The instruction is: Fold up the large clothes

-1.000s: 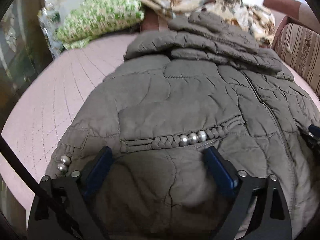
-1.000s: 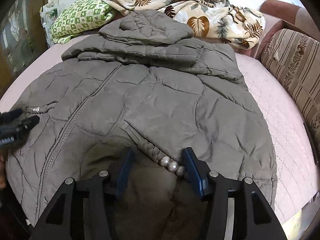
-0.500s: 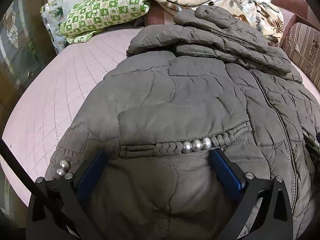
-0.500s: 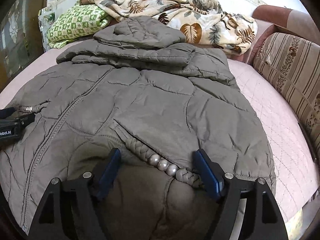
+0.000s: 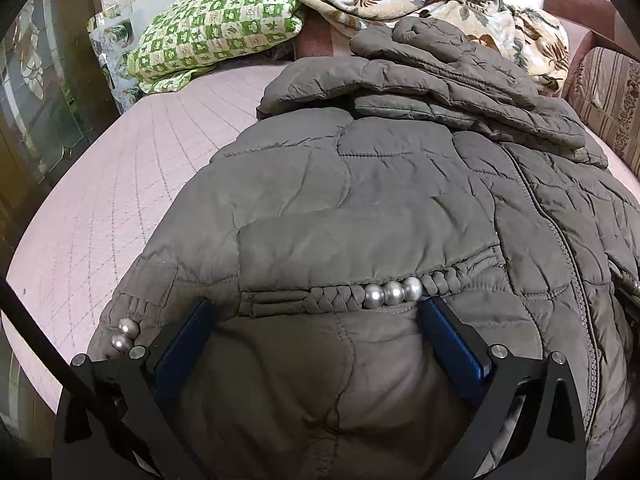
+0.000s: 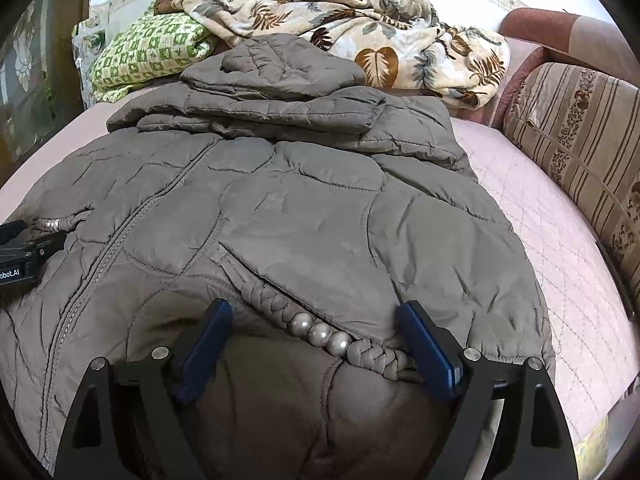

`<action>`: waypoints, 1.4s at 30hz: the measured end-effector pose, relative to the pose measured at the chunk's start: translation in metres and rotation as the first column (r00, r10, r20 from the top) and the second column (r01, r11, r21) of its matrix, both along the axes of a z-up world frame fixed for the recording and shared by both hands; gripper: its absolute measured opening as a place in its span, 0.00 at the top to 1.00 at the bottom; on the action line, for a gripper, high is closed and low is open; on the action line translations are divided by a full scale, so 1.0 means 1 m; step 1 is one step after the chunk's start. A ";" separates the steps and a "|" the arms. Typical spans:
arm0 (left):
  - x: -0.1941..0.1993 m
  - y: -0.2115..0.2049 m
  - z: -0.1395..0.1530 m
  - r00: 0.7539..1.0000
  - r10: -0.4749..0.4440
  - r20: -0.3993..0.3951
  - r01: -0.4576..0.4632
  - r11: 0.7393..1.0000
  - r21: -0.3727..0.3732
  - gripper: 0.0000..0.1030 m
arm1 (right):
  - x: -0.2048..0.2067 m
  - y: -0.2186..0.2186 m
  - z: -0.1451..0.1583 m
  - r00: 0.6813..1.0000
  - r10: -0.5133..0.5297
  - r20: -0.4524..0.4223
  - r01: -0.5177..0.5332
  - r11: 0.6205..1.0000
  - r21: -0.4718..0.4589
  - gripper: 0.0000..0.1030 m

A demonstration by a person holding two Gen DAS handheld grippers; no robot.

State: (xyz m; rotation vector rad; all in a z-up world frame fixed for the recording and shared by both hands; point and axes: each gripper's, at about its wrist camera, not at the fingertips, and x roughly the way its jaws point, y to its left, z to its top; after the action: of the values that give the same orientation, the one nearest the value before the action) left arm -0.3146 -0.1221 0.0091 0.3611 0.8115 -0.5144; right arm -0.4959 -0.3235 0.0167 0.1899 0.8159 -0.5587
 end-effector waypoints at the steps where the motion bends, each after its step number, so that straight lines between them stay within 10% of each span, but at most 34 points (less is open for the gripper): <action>1: 0.000 0.000 0.000 1.000 0.004 0.002 -0.004 1.000 0.001 0.00 | -0.001 -0.001 0.000 1.000 0.004 0.005 -0.004 1.000 0.003 0.13; 42: -0.009 0.006 -0.006 0.997 0.017 0.081 -0.013 0.999 -0.045 0.00 | 0.006 0.030 0.002 0.998 -0.025 -0.055 0.010 0.968 -0.252 0.09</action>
State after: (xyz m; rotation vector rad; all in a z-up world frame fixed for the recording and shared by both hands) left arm -0.3241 -0.1162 0.0034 0.3329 0.7224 -0.4997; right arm -0.4902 -0.2937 0.0183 -0.0529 0.7921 -0.6812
